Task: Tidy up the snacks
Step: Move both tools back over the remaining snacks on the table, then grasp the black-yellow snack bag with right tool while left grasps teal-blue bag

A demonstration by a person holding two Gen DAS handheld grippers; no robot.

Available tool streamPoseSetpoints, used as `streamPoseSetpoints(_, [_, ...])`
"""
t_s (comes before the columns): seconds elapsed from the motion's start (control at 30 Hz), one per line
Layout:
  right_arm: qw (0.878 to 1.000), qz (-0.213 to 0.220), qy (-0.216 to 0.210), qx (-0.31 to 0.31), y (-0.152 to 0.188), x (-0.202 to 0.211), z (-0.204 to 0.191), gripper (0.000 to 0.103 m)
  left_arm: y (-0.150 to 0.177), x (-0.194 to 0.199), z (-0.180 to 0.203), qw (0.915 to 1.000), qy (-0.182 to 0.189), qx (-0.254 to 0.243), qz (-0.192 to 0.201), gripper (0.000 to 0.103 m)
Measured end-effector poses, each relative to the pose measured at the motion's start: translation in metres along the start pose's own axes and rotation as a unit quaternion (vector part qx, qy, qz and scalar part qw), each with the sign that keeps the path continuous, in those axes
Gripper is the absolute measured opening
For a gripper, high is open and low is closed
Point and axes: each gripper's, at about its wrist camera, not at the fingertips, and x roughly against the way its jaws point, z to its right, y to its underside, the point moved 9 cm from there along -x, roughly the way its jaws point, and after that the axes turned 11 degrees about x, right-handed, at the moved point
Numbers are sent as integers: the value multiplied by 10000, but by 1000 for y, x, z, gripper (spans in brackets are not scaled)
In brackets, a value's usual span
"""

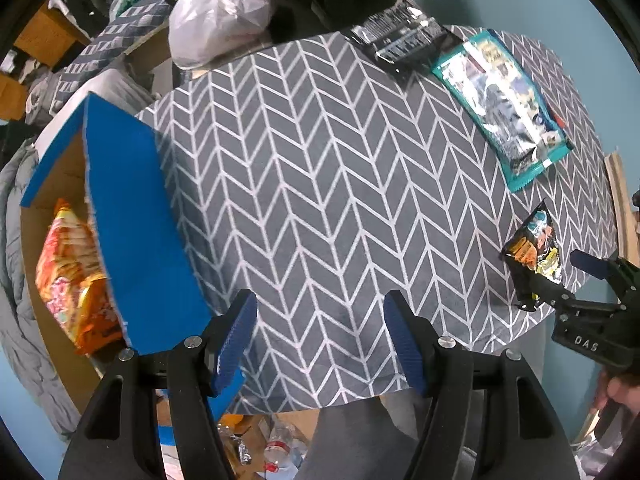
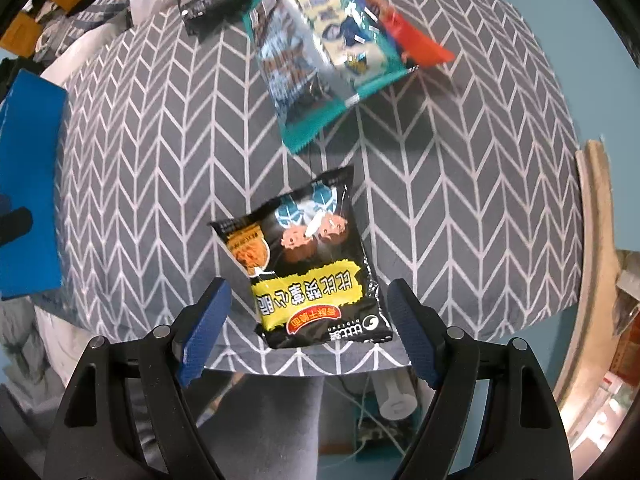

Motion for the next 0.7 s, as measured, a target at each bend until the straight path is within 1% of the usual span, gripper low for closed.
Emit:
streamPoseSetpoints(0.2, [9996, -13, 154, 227, 3, -16, -3, 79, 0, -10, 14, 9999, -32, -67, -73, 67])
streamPoseSetpoints(0.33, [9989, -97, 264, 373, 2, -28, -6, 79, -2, -7, 20, 10000, -13, -62, -51, 68])
streamPoseSetpoints(0.4, [9987, -123, 279, 416, 0, -35, -9, 79, -3, -4, 23, 10000, 23, -32, -34, 70])
streamPoseSetpoints(0.6, [9975, -234, 304, 594, 2, -49, -10, 79, -9, 4, 30, 9999, 101, 43, 18, 70])
streamPoseSetpoints(0.7, [9974, -229, 188, 658, 3, -50, -10, 79, -12, 6, 36, 9999, 128, 87, -4, 71])
